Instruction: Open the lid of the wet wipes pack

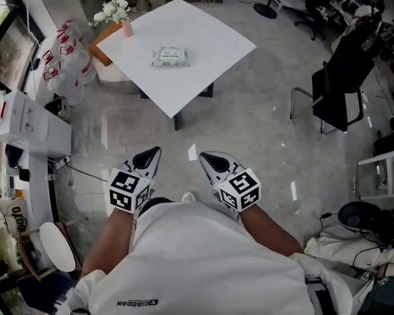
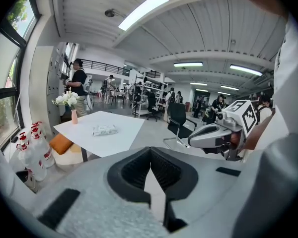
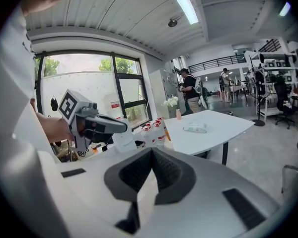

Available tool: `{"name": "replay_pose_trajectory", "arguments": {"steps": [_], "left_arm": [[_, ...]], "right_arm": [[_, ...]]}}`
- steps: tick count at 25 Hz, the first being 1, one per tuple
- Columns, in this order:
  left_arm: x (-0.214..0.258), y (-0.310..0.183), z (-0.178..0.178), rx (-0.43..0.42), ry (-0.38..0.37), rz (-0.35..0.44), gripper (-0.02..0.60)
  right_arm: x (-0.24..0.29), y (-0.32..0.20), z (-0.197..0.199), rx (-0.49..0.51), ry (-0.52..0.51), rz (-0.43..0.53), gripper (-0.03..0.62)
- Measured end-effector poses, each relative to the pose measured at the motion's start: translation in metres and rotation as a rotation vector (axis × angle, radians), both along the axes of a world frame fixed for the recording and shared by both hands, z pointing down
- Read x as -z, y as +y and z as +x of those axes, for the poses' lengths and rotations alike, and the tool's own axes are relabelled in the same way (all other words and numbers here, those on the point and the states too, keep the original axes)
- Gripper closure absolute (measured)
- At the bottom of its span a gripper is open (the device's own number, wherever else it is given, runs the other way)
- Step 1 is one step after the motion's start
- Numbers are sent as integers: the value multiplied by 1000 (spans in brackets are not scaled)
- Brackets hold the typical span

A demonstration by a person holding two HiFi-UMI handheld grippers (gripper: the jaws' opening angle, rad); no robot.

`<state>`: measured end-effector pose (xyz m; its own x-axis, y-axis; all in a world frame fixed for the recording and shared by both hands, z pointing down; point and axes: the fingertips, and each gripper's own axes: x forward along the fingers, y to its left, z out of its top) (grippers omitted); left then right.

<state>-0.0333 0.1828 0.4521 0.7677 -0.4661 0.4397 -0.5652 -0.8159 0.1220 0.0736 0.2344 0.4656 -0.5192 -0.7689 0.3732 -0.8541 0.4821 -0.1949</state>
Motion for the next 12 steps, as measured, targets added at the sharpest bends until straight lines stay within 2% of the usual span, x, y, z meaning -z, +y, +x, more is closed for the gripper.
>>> {"name": "replay_pose_trajectory", "arguments": {"steps": [5,12], "left_arm": [[1,-5,17,-16,-6,4,572],[-5,-23,12,9,-5,-16,572]], "right_arm": [[0,-8,11,1,-13,-4,588],[-5,-22,14,7,-7,-20,588]]}}
